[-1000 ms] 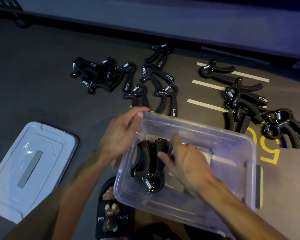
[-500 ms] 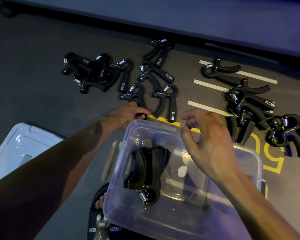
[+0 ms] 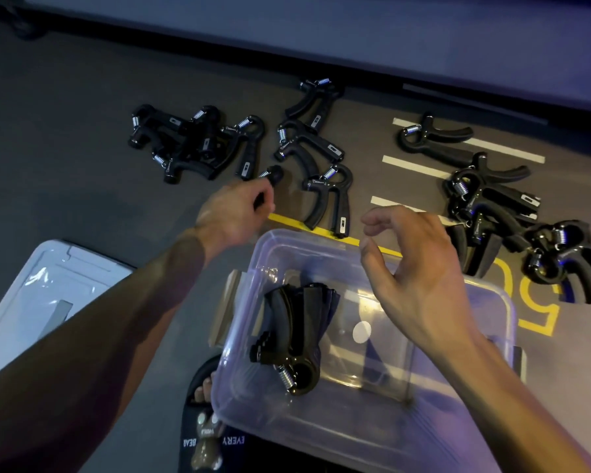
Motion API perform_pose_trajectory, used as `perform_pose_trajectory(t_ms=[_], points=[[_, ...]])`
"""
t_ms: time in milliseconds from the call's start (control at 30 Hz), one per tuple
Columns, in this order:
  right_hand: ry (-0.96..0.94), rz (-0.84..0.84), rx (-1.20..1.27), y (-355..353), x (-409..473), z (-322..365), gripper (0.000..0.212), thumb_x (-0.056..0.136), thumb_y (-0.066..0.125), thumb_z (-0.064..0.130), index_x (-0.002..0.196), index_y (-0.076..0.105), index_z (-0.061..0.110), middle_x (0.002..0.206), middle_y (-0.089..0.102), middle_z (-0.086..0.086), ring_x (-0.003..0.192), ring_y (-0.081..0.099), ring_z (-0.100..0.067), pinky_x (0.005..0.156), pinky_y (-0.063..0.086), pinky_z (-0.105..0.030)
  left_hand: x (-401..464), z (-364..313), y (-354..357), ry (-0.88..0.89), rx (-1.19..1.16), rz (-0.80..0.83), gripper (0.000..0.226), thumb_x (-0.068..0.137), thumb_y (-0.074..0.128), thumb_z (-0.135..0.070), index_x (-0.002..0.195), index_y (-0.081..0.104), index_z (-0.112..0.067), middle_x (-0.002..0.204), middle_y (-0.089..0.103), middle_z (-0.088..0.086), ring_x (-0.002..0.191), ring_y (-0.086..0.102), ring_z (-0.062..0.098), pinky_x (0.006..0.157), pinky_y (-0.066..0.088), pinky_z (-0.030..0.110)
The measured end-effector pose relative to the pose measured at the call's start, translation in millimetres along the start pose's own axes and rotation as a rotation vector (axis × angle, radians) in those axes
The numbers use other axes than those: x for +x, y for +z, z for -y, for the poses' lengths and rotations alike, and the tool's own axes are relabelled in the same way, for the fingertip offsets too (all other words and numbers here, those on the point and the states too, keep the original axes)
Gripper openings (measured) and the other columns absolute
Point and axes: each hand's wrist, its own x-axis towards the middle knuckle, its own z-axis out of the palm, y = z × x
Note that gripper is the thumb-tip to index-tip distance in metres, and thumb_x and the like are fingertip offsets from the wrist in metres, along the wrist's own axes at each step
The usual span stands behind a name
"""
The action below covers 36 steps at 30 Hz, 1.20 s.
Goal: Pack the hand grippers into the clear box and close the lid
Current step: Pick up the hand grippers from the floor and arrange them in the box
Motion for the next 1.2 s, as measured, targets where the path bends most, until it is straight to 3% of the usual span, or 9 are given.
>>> perform_pose_trajectory(t_ms=[133, 300, 400, 500, 600, 733, 833, 1000, 1200], points=[[-0.025, -0.036, 0.059, -7.3, -10.1, 16.3, 0.023, 0.091, 0.062, 0.018, 0.113, 0.061, 0.023, 0.103, 0.064, 0.012, 0.108, 0.052, -0.013, 0.094, 0.043, -0.034, -20.3, -13.2, -51.8, 0.084, -0.119, -0.317, 0.012, 0.100, 0.057, -0.026, 0.112, 0.060, -0.023, 0.101, 0.067, 0.000, 0.093, 0.063, 0.028, 0.080, 0.045, 0.030], [-0.092, -0.120, 0.146, -22.7, -24.0, 41.7, 0.021, 0.095, 0.062, 0.021, 0.117, 0.061, 0.021, 0.109, 0.063, 0.012, 0.105, 0.057, -0.008, 0.090, 0.044, -0.023, -80.7, -44.6, -106.8, 0.324, -0.199, -0.520, 0.027, 0.100, 0.058, -0.037, 0.121, 0.060, -0.020, 0.087, 0.059, -0.008, 0.070, 0.048, 0.008, 0.069, 0.041, 0.024], [-0.147, -0.138, 0.167, -35.4, -28.9, 55.2, 0.031, 0.097, 0.059, 0.032, 0.128, 0.058, 0.023, 0.117, 0.061, 0.010, 0.111, 0.057, -0.008, 0.093, 0.045, -0.027, -109.3, -63.8, -119.3, 0.421, -0.286, -0.477, 0.022, 0.099, 0.061, -0.040, 0.112, 0.066, -0.023, 0.083, 0.061, -0.010, 0.068, 0.051, 0.002, 0.066, 0.042, 0.021], [-0.193, -0.096, 0.149, -40.4, -33.0, 61.7, 0.038, 0.095, 0.060, 0.039, 0.132, 0.058, 0.028, 0.114, 0.062, 0.011, 0.107, 0.059, -0.013, 0.089, 0.047, -0.030, -126.3, -80.2, -110.6, 0.469, -0.387, -0.303, 0.023, 0.096, 0.062, -0.040, 0.107, 0.069, -0.022, 0.093, 0.070, -0.008, 0.082, 0.065, 0.004, 0.077, 0.052, 0.028], [-0.190, 0.009, 0.139, -43.0, -41.4, 61.6, 0.028, 0.093, 0.061, 0.046, 0.118, 0.064, 0.033, 0.096, 0.060, 0.022, 0.091, 0.058, -0.002, 0.075, 0.048, -0.024, -138.3, -87.0, -91.7, 0.495, -0.403, -0.133, 0.026, 0.096, 0.058, -0.044, 0.104, 0.069, -0.021, 0.091, 0.071, -0.008, 0.086, 0.070, 0.009, 0.080, 0.055, 0.035], [-0.131, 0.252, 0.183, -43.6, -50.0, 51.9, 0.019, 0.092, 0.064, 0.045, 0.103, 0.066, 0.029, 0.082, 0.069, 0.013, 0.076, 0.067, -0.009, 0.063, 0.052, -0.028, -145.1, -81.2, -66.4, 0.480, -0.439, -0.032, 0.027, 0.096, 0.057, -0.050, 0.103, 0.070, -0.026, 0.091, 0.073, -0.010, 0.090, 0.071, 0.013, 0.080, 0.055, 0.038], [0.025, 0.358, 0.279, -28.7, -54.1, 27.9, 0.011, 0.090, 0.069, 0.036, 0.097, 0.067, 0.027, 0.080, 0.072, 0.005, 0.071, 0.070, -0.012, 0.068, 0.055, -0.034, -136.6, -62.9, -45.8, 0.444, -0.369, -0.084, 0.021, 0.098, 0.058, -0.045, 0.106, 0.069, -0.030, 0.096, 0.070, -0.019, 0.097, 0.065, 0.005, 0.081, 0.046, 0.023], [0.459, 0.386, 0.630, 18.7, -69.8, -5.2, 0.006, 0.093, 0.066, 0.011, 0.088, 0.066, 0.008, 0.080, 0.072, -0.012, 0.069, 0.064, -0.020, 0.068, 0.051, -0.038, -114.6, -26.4, -7.1, 0.322, -0.251, -0.240, 0.038, 0.100, 0.052, -0.041, 0.134, 0.060, -0.025, 0.123, 0.058, -0.010, 0.109, 0.050, 0.004, 0.107, 0.041, 0.041], [0.580, 0.400, 0.624, 59.3, -85.3, -4.9, 0.014, 0.096, 0.062, 0.014, 0.093, 0.060, 0.000, 0.090, 0.072, -0.020, 0.073, 0.067, -0.035, 0.072, 0.059, -0.051, -111.9, -10.2, 23.8, 0.286, -0.294, -0.218, 0.036, 0.108, 0.043, -0.031, 0.143, 0.051, -0.036, 0.118, 0.060, -0.007, 0.110, 0.051, 0.007, 0.107, 0.038, 0.037]])
